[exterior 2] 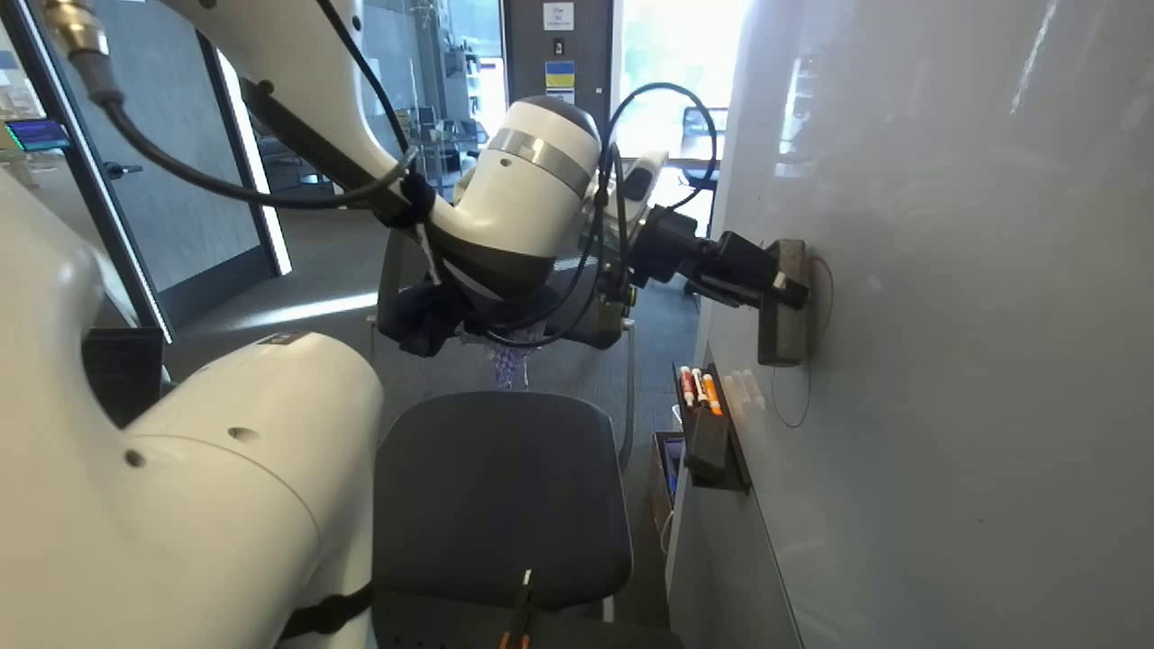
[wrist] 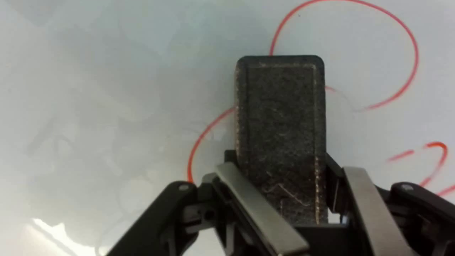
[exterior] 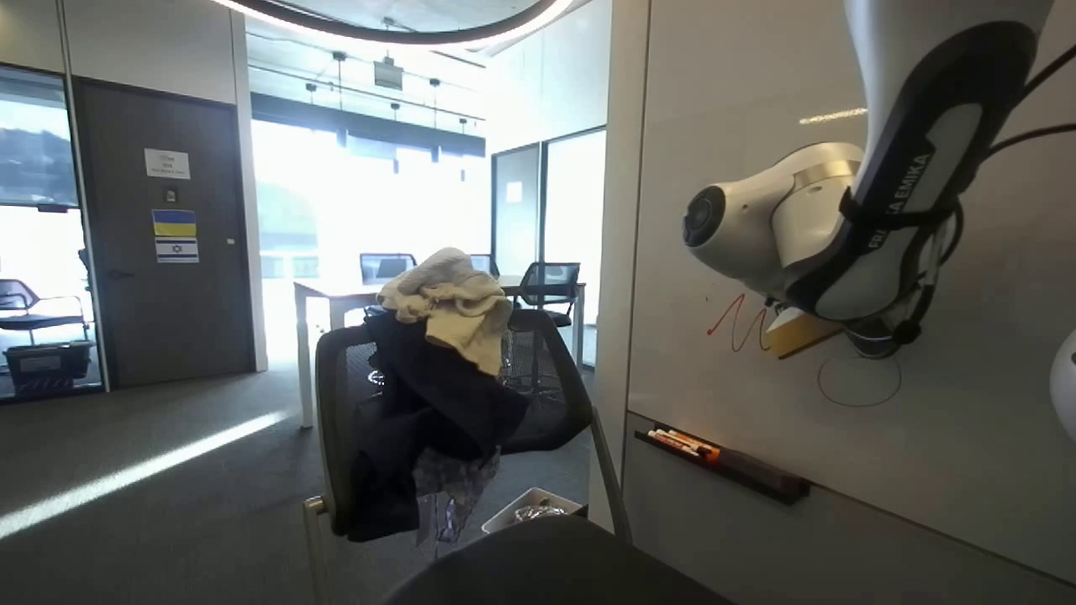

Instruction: Put the white cloth on the chair back rest then pick up the whiteboard eraser and erase then drawings on the board

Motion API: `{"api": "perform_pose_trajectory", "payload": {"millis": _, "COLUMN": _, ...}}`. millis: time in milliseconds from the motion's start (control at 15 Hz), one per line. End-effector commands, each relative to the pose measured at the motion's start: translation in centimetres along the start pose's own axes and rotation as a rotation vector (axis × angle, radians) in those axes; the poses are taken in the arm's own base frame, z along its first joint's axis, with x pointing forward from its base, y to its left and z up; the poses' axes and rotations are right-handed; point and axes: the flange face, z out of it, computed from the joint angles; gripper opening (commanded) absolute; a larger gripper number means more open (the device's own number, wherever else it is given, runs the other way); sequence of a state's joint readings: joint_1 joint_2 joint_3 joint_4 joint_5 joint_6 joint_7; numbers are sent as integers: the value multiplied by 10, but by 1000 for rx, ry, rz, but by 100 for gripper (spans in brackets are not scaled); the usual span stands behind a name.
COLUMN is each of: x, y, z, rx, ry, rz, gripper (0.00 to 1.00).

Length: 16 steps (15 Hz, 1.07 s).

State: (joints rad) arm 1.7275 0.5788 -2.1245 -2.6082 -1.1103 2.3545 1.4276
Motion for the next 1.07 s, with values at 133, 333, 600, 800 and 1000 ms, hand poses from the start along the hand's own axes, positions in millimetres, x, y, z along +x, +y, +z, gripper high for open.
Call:
{"api": "perform_pose_trajectory", "payload": {"millis": 133, "x": 41, "y": -48, "z": -48, "rx": 151, "ry": 70, "rz": -114, "gripper": 31}}
{"api": "perform_pose_trajectory", "payload": {"millis": 333, "x": 30, "y": -73, "z": -34, "rx": 158, "ry": 57, "rz": -183, "gripper": 31}}
{"api": "perform_pose_trajectory", "payload": {"millis": 600, "x": 19, "y": -96, "z": 4, "rx": 102, "ry": 15, "rz": -226, "gripper": 31}}
{"api": "perform_pose_trajectory", "payload": {"millis": 800, "x": 21, "y": -118, "z": 20, "rx": 24, "ry": 69, "rz": -149, "gripper": 31}}
{"api": "perform_pose_trajectory", "payload": {"millis": 1000, "x": 21, "y": -148, "z": 19, "rx": -4, "ry": 122, "rz": -74, "gripper": 31}}
